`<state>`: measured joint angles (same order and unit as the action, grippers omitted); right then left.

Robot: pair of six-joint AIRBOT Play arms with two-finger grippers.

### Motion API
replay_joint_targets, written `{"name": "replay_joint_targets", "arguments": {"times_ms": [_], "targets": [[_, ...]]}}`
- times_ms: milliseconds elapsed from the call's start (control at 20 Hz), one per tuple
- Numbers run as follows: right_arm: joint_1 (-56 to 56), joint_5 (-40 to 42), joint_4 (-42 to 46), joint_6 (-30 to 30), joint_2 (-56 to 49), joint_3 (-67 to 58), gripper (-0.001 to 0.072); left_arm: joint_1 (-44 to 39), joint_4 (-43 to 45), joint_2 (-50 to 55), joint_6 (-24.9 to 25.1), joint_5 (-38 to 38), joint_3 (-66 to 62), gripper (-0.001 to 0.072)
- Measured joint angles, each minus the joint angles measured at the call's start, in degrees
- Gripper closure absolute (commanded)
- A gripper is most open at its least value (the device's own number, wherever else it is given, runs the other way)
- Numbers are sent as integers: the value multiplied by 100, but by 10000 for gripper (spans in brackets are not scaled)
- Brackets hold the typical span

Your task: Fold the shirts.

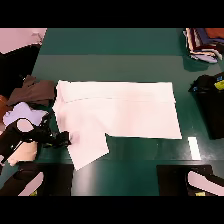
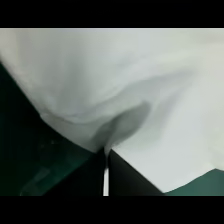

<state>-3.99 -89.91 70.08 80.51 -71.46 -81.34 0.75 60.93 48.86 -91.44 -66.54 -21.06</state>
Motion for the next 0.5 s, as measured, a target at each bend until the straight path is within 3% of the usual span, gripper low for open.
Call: {"name": "replay_joint_targets", "arguments": {"times_ms": [250, 350, 500], "targets": [[-367, -83, 13, -2, 153, 481, 270, -2, 44, -7, 68, 28, -267, 677], [-743, -63, 50, -2, 343, 1165, 107, -2, 46, -7, 170, -87, -531, 677], [-1517, 208, 39, -2, 588, 2573, 147, -4, 37, -7, 262, -140, -861, 677]]}}
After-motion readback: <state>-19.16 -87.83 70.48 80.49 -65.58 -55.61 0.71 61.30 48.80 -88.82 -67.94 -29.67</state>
